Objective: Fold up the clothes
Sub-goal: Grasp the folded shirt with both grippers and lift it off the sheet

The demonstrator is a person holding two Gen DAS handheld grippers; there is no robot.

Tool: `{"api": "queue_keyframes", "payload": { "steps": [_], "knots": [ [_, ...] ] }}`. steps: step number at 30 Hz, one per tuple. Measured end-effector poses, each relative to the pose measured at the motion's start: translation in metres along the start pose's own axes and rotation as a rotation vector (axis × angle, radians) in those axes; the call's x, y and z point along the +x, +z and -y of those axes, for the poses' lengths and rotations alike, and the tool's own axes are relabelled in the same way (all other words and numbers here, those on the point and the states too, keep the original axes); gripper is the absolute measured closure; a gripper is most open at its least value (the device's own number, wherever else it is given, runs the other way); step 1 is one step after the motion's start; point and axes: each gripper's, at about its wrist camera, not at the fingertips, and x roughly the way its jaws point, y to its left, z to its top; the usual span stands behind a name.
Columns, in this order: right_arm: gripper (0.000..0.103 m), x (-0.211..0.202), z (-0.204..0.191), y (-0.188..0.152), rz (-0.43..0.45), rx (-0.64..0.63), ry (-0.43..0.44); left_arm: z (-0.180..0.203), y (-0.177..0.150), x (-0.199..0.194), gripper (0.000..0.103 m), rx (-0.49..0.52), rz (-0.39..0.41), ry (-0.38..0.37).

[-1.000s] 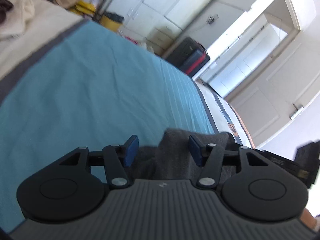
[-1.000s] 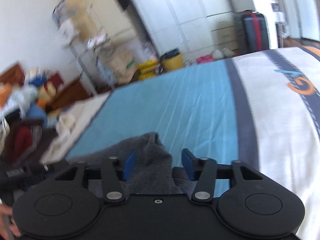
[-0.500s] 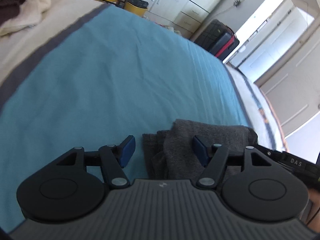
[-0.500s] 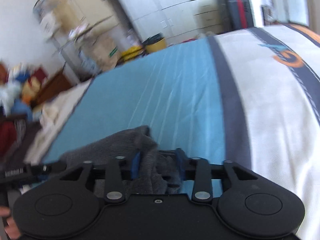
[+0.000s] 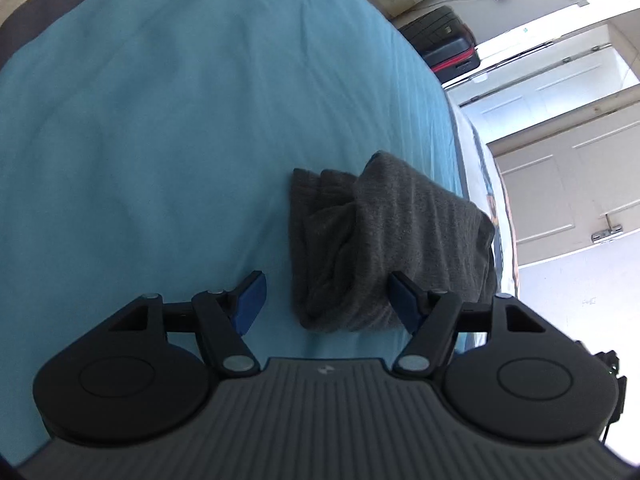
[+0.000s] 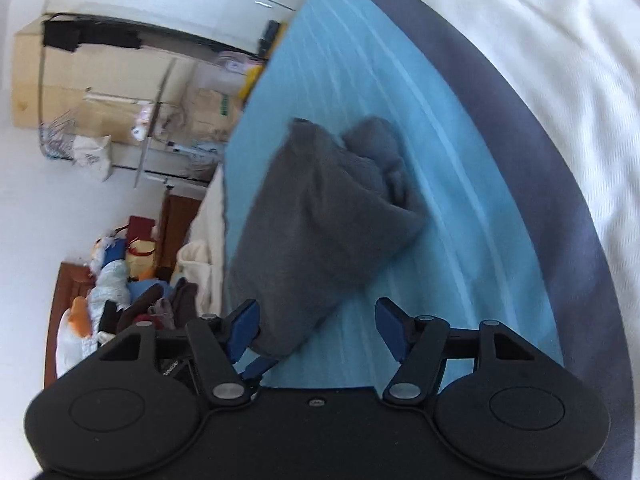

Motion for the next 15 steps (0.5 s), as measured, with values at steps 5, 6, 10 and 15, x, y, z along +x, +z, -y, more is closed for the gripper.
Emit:
{"api": "queue_keyframes", "payload": {
  "steps": [5, 6, 10, 15],
  "knots": [
    [0.033, 0.017, 0.003, 0.020, 0.122, -0.051, -0.051, 0.002, 0.007, 0.018, 0.037, -0.004, 0.052, -0.050],
    [0.033, 0.023, 0.003, 0.028, 0.139, -0.052, -0.043, 0.003, 0.009, 0.023, 0.044, -0.013, 0.035, -0.085],
    [0.056, 0.038, -0.003, 0.043, 0.183, -0.067, -0.031, 0.009, 0.005, 0.027, 0.063, 0.037, 0.063, -0.056],
    [0.066, 0.034, -0.021, 0.033, 0.217, -0.265, -0.024, 0.036, -0.006, 0.017, 0.068, 0.170, 0.132, 0.015]
  ]
}}
